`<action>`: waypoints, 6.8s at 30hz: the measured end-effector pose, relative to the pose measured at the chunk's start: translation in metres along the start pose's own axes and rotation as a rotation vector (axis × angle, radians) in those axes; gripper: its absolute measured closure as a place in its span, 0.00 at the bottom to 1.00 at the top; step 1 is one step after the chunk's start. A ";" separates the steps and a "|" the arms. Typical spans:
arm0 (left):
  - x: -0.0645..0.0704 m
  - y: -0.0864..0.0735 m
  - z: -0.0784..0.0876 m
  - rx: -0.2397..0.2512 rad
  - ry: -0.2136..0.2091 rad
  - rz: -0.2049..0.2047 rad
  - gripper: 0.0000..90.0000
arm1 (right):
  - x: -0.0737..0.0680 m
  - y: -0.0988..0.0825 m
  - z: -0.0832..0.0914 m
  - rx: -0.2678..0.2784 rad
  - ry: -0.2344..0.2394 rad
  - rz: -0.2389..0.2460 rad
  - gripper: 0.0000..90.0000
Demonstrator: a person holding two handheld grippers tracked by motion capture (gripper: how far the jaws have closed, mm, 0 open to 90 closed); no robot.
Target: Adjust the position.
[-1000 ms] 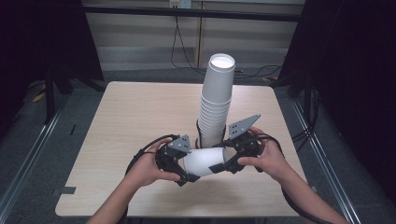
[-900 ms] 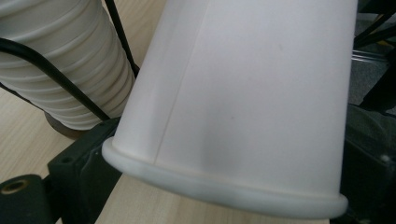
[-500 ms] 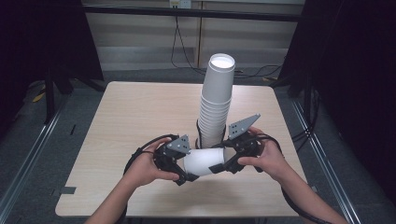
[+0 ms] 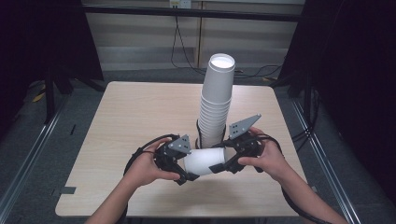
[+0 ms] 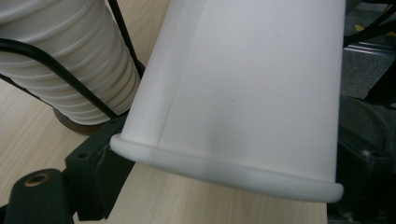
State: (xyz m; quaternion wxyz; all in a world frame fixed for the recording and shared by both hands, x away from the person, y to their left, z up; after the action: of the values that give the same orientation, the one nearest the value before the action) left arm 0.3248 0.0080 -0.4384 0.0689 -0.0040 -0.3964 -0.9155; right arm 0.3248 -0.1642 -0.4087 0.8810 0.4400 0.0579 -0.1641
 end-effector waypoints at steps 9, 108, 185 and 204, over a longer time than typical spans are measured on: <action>-0.001 0.000 0.002 -0.028 0.004 0.001 0.14 | 0.003 -0.002 0.000 -0.013 -0.027 -0.001 0.22; 0.006 0.003 -0.011 -0.194 0.007 -0.105 0.10 | -0.012 -0.007 -0.027 -0.573 -0.113 0.165 0.28; -0.008 0.003 0.009 0.143 -0.105 0.081 0.08 | -0.001 -0.007 -0.012 -0.272 -0.059 0.196 0.27; -0.007 0.005 0.011 0.138 -0.092 0.070 0.08 | 0.000 -0.008 -0.016 -0.286 -0.061 0.200 0.27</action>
State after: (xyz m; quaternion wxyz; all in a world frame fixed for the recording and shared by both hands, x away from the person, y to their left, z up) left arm 0.3319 0.0134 -0.4276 0.0828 -0.0551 -0.4610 -0.8818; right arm 0.3225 -0.1561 -0.4239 0.9478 0.3088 0.0100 -0.0791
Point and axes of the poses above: each handheld gripper's, and its own axes: z roughly backward along the jaws, y roughly out of its top, x roughly to its right, the point moved 5 cm from there along -z, roughly forward along the jaws, and after that the axes turned 1 degree about -y, right-handed, at the moved point
